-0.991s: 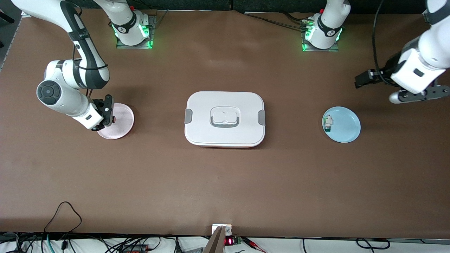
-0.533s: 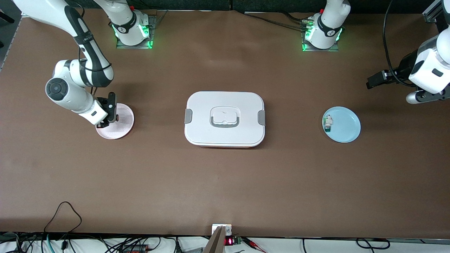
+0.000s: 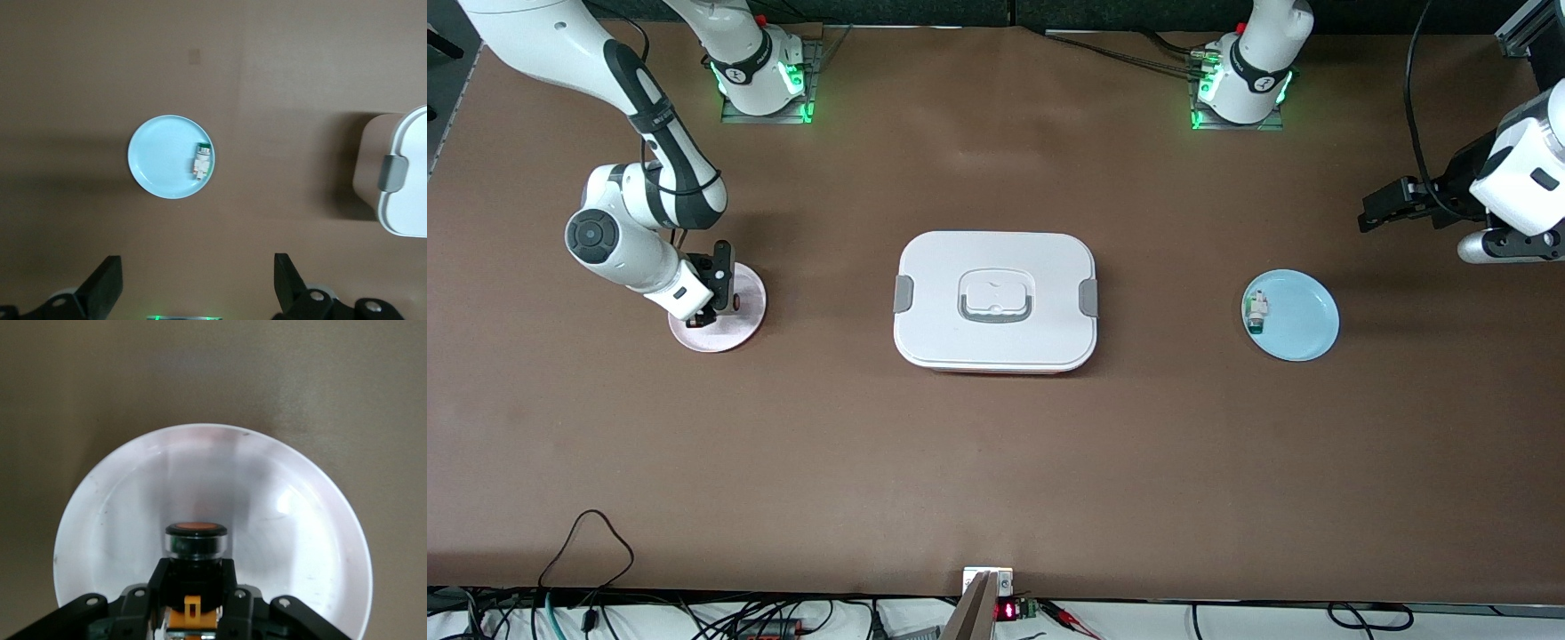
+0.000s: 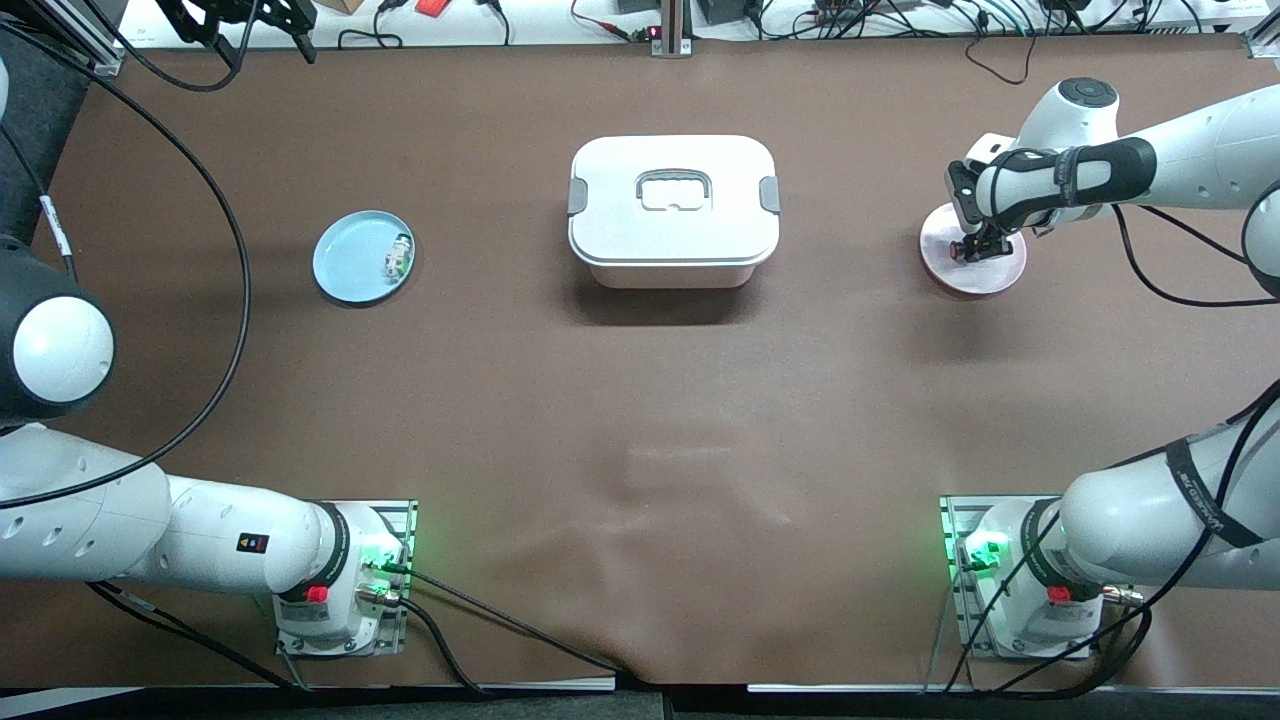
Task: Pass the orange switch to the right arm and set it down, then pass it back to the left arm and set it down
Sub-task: 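Lower the switch onto the white plate and open the right gripper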
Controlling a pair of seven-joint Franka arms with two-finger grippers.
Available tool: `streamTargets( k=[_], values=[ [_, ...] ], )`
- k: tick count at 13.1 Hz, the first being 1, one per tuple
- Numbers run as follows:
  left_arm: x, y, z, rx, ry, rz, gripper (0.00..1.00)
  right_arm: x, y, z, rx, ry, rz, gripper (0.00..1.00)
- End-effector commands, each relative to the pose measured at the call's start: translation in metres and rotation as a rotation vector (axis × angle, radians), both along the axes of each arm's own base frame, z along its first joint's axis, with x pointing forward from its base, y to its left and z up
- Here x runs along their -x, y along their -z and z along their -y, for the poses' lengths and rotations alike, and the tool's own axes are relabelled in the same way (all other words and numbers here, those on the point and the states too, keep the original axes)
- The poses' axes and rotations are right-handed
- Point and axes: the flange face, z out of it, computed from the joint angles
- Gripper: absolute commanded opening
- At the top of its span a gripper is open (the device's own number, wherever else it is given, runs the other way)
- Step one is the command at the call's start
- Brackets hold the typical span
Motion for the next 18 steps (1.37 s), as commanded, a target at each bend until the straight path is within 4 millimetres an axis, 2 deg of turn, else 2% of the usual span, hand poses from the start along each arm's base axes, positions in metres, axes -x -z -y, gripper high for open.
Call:
streamTargets(
  k=[1, 2, 4, 6, 7, 9, 11, 13, 16, 18],
  values=[
    [-0.003, 0.001, 0.002, -0.031, 0.036, 0.011, 1.0, 0.002, 0.008, 0.002, -0.012, 0.01, 0.006, 0.52],
    [-0.006, -0.001, 0.001, -0.031, 0.032, 0.011, 1.0, 0.001, 0.006, 0.002, -0.012, 0.011, 0.009, 0.99],
    [-0.006, -0.002, 0.001, -0.031, 0.033, 0.012, 1.0, -0.003, -0.008, 0.003, -0.01, 0.023, 0.021, 1.0],
    [-0.007, 0.0, -0.008, -0.037, 0.026, 0.008, 1.0, -0.011, -0.03, 0.001, -0.004, 0.073, 0.038, 1.0],
    [-0.007, 0.001, -0.015, -0.034, 0.038, 0.005, 1.0, -0.019, -0.043, 0.001, -0.006, 0.103, 0.052, 1.0],
    [-0.009, 0.002, -0.017, -0.039, 0.085, 0.008, 1.0, -0.04, -0.073, -0.01, -0.051, 0.208, 0.038, 1.0],
    [-0.018, 0.0, -0.018, -0.059, 0.101, 0.019, 1.0, -0.065, -0.112, -0.016, -0.07, 0.313, 0.03, 1.0],
    [-0.019, 0.005, -0.037, -0.05, 0.123, 0.008, 1.0, -0.078, -0.14, -0.019, -0.054, 0.491, -0.006, 1.0],
    [-0.019, 0.006, -0.037, -0.05, 0.109, 0.005, 1.0, -0.089, -0.183, -0.037, -0.033, 0.796, -0.081, 1.0],
    [-0.019, 0.005, -0.035, -0.05, 0.106, 0.006, 1.0, -0.089, -0.205, -0.044, 0.024, 1.027, -0.134, 1.0]
  ],
)
